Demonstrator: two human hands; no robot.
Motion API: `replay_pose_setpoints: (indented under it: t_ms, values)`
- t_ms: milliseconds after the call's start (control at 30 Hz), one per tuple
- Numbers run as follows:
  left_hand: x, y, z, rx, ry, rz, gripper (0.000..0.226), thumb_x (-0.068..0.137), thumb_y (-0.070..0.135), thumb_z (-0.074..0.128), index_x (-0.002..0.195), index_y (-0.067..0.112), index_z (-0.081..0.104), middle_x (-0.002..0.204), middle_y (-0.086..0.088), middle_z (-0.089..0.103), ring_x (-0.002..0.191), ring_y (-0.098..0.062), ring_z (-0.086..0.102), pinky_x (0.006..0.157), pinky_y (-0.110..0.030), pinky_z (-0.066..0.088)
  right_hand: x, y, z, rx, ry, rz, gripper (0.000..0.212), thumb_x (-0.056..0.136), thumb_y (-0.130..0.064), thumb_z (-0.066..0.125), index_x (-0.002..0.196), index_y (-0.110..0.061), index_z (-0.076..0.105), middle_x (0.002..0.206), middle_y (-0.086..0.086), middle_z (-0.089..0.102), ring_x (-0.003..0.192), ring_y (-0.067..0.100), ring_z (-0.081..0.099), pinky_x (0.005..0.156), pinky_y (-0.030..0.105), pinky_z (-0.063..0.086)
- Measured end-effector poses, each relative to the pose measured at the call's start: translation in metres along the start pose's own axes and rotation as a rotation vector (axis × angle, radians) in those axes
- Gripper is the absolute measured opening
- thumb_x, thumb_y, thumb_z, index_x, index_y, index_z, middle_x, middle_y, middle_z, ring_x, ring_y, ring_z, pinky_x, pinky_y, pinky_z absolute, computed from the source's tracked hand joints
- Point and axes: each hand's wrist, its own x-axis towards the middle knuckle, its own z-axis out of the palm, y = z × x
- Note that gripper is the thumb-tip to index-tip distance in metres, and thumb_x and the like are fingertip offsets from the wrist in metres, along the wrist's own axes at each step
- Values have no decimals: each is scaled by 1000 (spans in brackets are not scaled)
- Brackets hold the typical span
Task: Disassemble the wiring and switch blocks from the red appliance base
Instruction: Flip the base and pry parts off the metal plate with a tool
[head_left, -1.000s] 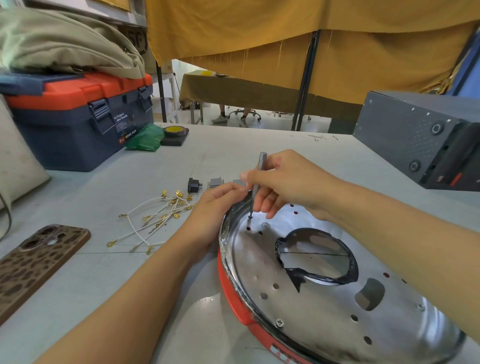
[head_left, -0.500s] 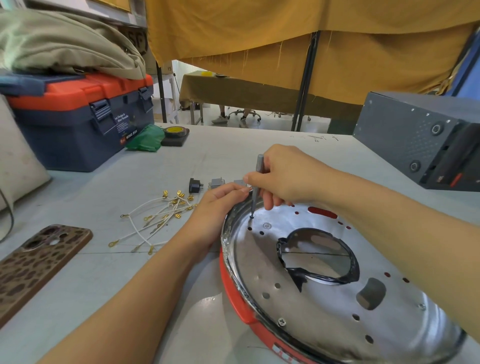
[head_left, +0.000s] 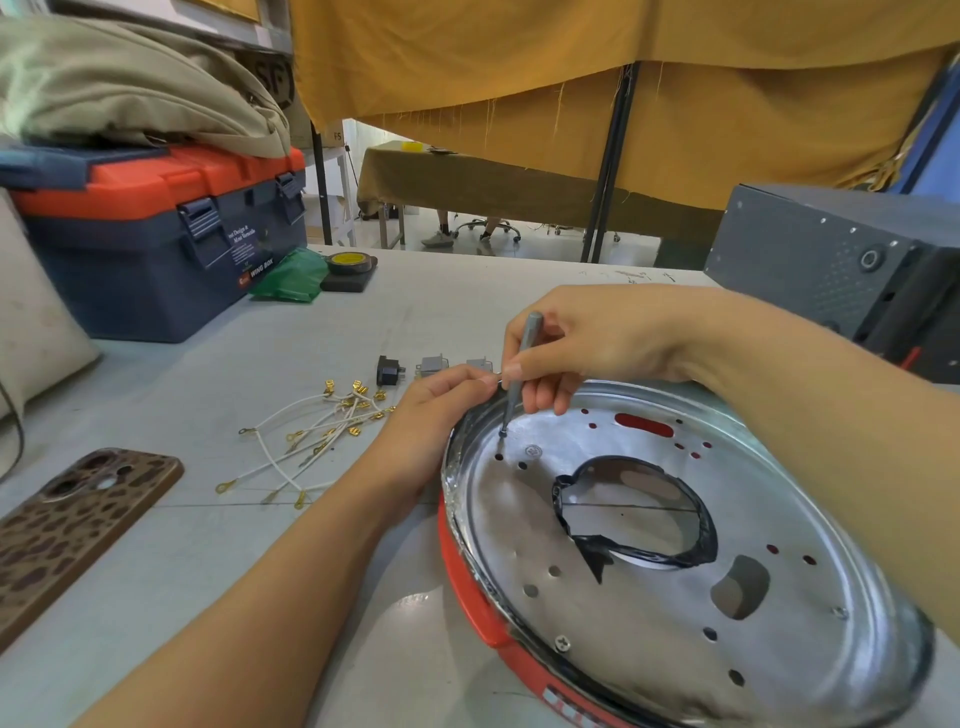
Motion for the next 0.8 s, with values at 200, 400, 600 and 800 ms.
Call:
replay_pose_setpoints:
  t_ms: [200, 400, 600, 800]
  values:
    - [1, 0, 0, 32, -8, 15, 25, 92, 14, 52, 71, 17, 66, 61, 4, 63, 55, -7, 57, 53, -15, 45, -3, 8, 7, 150, 3, 14, 17, 98, -10, 50, 93, 3, 60, 64, 10, 67, 53, 12, 61, 53, 20, 51]
    - [2, -2, -1, 56, 6, 8, 20, 91, 16, 53, 79, 14, 68, 70, -1, 65, 63, -12, 59, 64, -25, 46, -6, 23, 26, 280, 223, -34, 27, 97, -23, 54, 92, 2, 63, 56, 7, 64, 45, 9, 54, 44, 17, 44]
    - [2, -3, -1, 61, 4, 9, 18, 91, 18, 53, 83, 12, 68, 73, -4, 66, 66, -14, 59, 66, -28, 45, -3, 23, 36, 91, 342, -92, 30, 100, -25, 47, 85, -5, 62, 45, -2, 59, 35, 4, 45, 41, 17, 40]
    - [2, -3, -2, 44, -18, 7, 18, 92, 18, 51, 86, 9, 66, 69, -1, 65, 62, -12, 60, 58, -20, 47, -1, 23, 34, 125, 298, -97, 27, 101, -19, 44, 91, 0, 60, 45, -1, 57, 35, 2, 42, 41, 10, 36]
